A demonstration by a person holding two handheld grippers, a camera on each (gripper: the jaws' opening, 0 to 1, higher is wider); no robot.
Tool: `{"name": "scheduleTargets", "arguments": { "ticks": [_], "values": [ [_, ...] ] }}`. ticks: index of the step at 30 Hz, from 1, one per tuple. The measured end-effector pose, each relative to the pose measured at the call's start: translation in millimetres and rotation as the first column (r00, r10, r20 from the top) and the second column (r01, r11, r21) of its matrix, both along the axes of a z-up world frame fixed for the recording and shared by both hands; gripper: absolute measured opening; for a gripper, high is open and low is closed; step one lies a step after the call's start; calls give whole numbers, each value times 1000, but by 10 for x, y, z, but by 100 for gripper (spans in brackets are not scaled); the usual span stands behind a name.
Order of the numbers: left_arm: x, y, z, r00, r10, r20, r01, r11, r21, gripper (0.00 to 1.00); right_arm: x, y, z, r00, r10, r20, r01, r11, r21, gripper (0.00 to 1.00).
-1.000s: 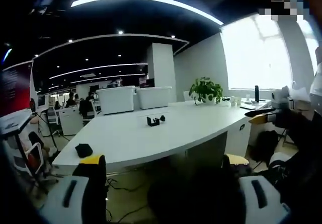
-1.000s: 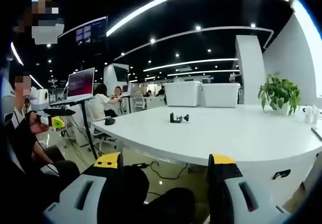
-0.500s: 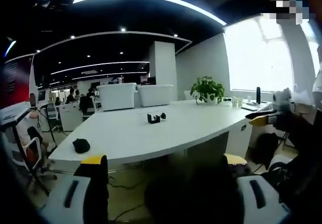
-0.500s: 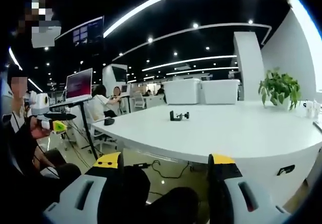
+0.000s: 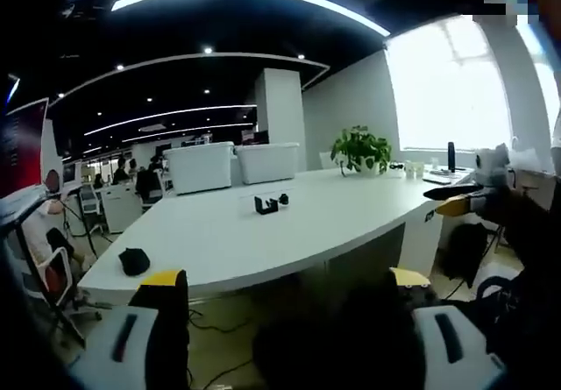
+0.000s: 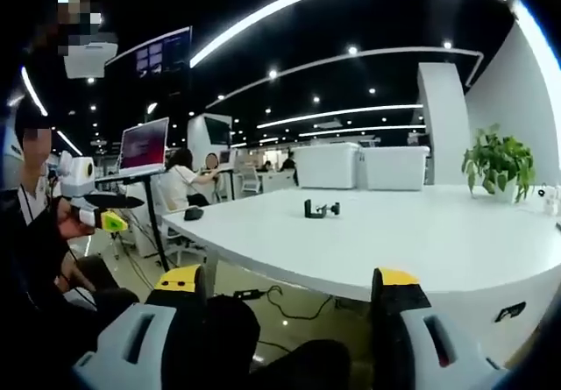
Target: Clamp the fixed fixture on the desktop, loosen the retaining clip, secure it to the edge of the desk, and tighten the retaining clip.
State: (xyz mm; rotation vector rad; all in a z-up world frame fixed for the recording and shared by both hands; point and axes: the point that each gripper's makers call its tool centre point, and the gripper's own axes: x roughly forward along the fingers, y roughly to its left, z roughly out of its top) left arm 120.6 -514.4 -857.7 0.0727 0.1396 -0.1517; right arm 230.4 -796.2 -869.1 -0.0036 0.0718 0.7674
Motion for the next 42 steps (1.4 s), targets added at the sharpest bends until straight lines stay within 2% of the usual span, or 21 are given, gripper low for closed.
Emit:
{"name": "scheduleTargets", "arguments": {
  "ticks": [12,25,32,42],
  "values": [
    [332,68,-37,1000,17,15,-17,1000,-16,91,309,-32,-63,999,-24,-31,26,998,58,68],
    [633,34,2,999,17,40,-16,1000,-27,91,496,7,15,1000,-7,-25,9,996,92,62],
    [860,2,-47,1000,2,30,-1,1000,-13,91,652,9,17,999,-15,-28,17,996,92,61],
    [1098,-1,-71,1000,-18,22,19,1000,-14,91,870,55,-82,998,-29,-55,33,996,81,60]
  ]
}}
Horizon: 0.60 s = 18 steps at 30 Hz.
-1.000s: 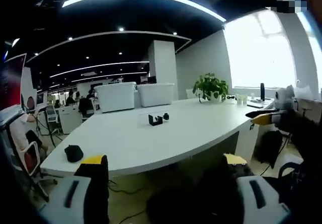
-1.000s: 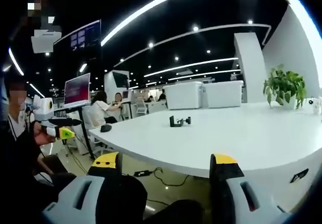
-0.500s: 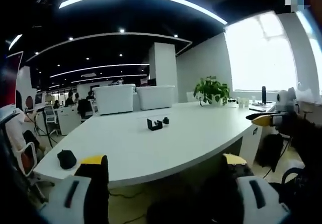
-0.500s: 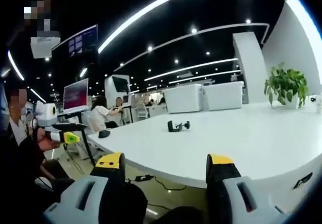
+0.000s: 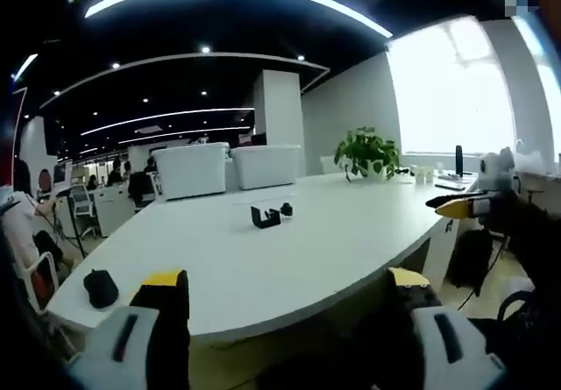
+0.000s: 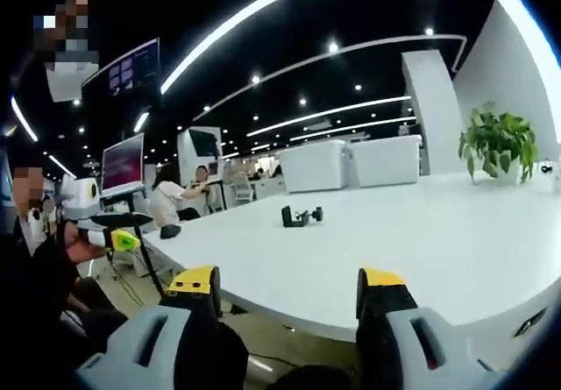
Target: Clamp the fixed fixture on the desktop, loosen the retaining clip, secure it to the edge of the desk, and tighten the retaining clip.
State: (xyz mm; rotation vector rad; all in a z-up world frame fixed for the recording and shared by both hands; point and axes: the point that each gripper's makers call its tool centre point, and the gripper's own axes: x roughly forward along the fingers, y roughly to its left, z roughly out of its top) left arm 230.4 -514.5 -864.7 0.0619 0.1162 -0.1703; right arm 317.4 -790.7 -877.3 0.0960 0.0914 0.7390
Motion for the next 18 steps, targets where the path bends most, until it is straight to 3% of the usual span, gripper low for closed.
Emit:
{"name": "scheduleTargets", "arguments": {
  "ticks": [18],
  "values": [
    [487,46,-83,1000,-27,6,27,1000,-14,90,294,72,-72,999,-36,-13,36,999,-25,57]
  ]
}}
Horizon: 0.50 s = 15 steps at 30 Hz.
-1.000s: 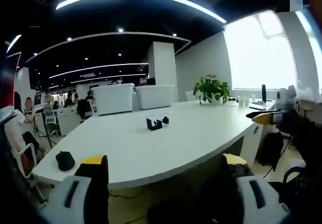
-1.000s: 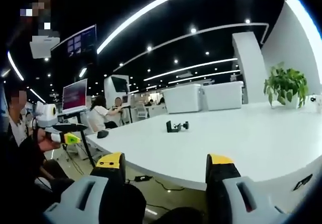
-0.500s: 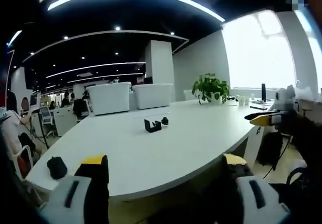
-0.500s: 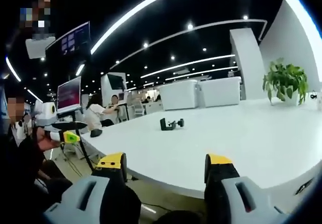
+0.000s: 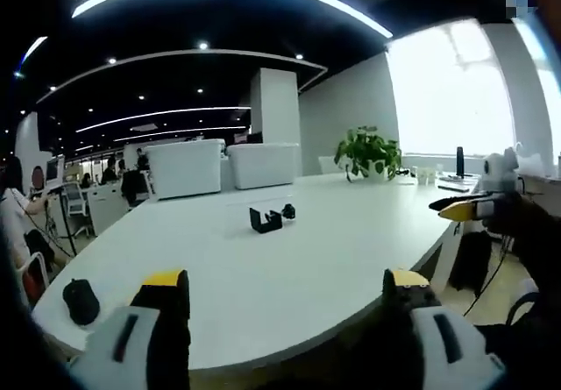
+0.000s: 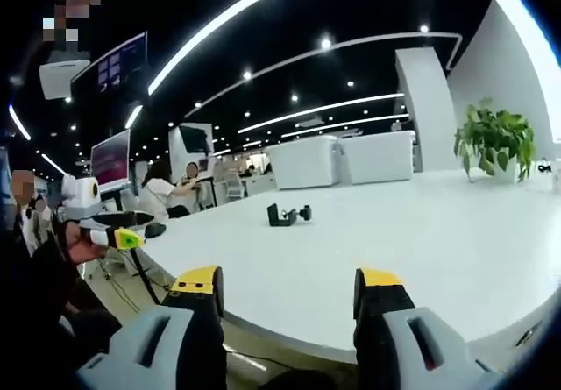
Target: Clamp the fixed fixture on the desktop, loosen the retaining clip, secure it to the edge of the desk, and tighten the retaining clip.
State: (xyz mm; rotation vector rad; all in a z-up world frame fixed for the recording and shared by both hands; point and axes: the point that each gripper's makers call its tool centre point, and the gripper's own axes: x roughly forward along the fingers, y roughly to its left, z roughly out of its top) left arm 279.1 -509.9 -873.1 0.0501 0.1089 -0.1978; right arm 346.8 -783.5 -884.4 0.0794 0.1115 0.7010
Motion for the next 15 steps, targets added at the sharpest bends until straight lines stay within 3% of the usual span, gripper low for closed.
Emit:
{"name": "scheduleTargets", "arguments": {
  "ticks": [8,11,15],
  "values": [
    [354,-75,23,999,-1,37,1,1000,-3,91,30,50,41,1000,6,11,-6,1000,-3,57],
    [436,-117,-17,999,-8,37,6,999,33,90,49,44,26,1000,2,8,-2,1000,-2,57],
    [530,-120,-81,1000,-15,26,15,1000,26,89,73,25,14,1000,-6,5,6,1000,2,57]
  ]
}}
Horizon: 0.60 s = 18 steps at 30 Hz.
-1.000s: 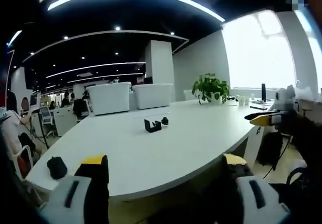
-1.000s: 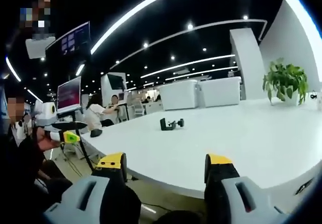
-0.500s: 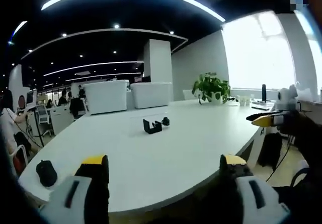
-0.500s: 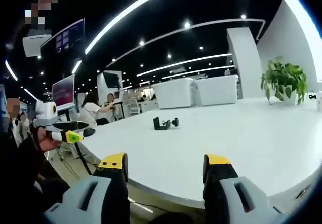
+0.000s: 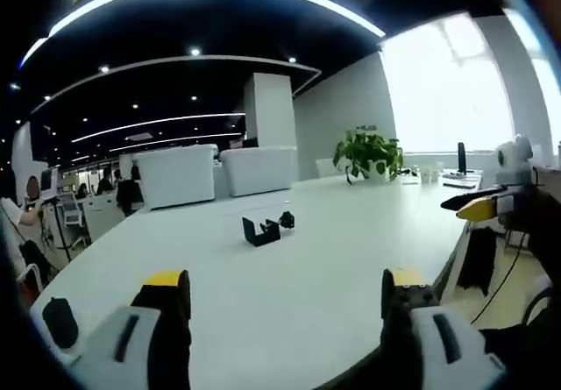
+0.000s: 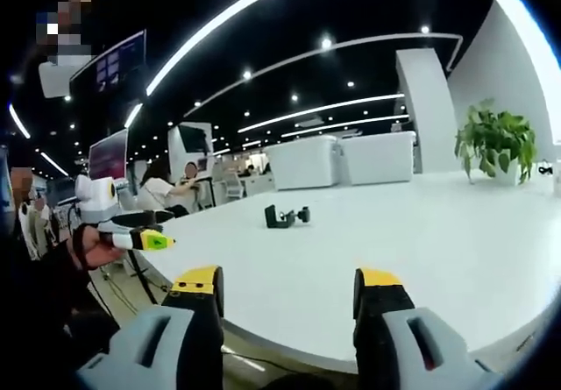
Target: Clamp the fixed fixture on the desktop, loosen the retaining clip, secure it to the edge of the desk, and tighten the retaining clip.
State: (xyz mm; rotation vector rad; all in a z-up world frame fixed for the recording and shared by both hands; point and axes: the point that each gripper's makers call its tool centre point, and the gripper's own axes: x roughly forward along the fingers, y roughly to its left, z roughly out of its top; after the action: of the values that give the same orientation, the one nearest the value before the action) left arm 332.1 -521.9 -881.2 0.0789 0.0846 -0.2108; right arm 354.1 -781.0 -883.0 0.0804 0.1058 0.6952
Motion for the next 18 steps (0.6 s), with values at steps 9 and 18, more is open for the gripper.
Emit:
{"name": "scheduleTargets", "arguments": {
  "ticks": [9,18],
  "values": [
    [366,69,-7,999,29,32,-28,999,-15,87,19,27,-29,1000,2,-7,-2,1000,15,56],
    [870,193,-113,997,67,31,-66,997,-42,87,-4,66,-44,1000,22,-12,-21,999,27,56]
  ]
}}
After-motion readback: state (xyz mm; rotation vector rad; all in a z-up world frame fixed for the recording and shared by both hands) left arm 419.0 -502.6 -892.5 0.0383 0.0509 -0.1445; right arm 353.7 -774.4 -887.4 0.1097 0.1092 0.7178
